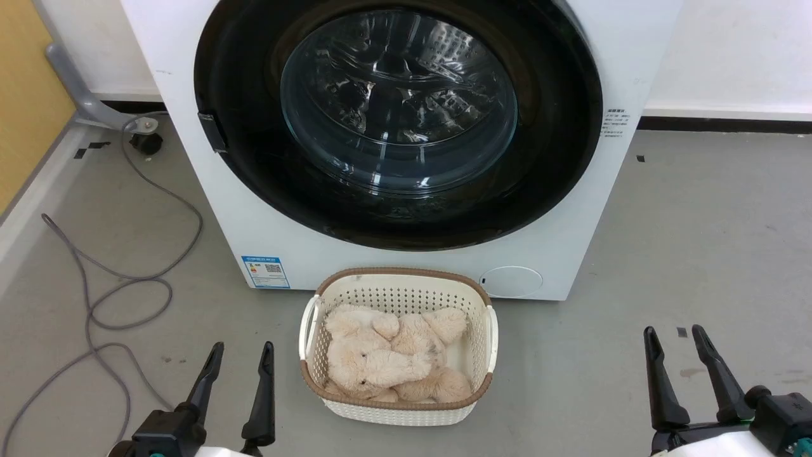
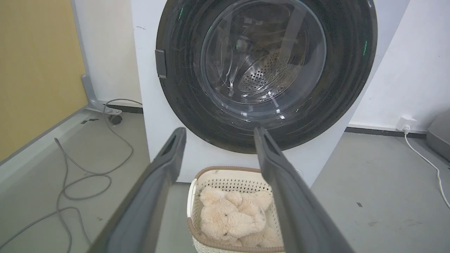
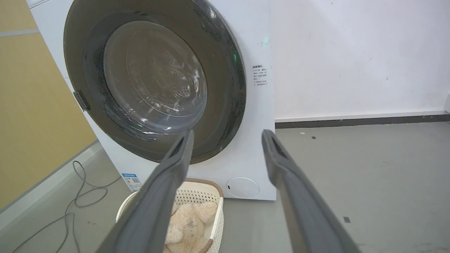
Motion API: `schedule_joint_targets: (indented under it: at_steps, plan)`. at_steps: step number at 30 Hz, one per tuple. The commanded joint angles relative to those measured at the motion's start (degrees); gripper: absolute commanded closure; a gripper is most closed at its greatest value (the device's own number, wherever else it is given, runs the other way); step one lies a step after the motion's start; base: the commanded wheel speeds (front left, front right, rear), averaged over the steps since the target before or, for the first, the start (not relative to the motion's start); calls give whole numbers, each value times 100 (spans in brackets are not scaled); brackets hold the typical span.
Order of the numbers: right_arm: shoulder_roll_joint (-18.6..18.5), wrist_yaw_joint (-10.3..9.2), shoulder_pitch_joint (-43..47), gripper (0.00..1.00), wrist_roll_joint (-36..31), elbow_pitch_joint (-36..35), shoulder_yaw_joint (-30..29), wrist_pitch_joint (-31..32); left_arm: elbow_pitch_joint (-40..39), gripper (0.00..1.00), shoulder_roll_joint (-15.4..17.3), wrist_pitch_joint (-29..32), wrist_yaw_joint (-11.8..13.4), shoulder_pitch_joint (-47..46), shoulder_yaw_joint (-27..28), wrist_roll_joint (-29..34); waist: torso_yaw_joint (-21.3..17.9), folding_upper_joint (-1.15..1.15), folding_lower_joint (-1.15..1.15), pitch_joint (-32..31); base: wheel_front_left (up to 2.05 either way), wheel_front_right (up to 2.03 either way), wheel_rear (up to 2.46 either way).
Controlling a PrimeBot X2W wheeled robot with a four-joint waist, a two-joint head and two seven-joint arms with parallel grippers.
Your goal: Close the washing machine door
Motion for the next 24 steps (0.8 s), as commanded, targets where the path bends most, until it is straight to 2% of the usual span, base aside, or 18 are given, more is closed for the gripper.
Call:
schedule_joint_targets:
  at_steps: [1,2,3,24]
  plan:
    - [25,-4,93,0,-49,-53,29,-25,37,0,-9,-25,-6,51,37,-4,-6,0,1,18,0,0,0]
    - [17,-4,89,0,-68,-62,42,-25,56,0,-10,-25,-6,46,37,-29,-11,0,1,33,0,0,0]
    - [0,0,11,100,-66,-37,36,1,54,100,-1,1,2,4,29,-29,-9,0,1,31,0,0,0]
    - [30,-1,-42,100,-252,-89,51,198,-9,100,-2,204,97,-58,7,86,-28,0,1,18,0,0,0]
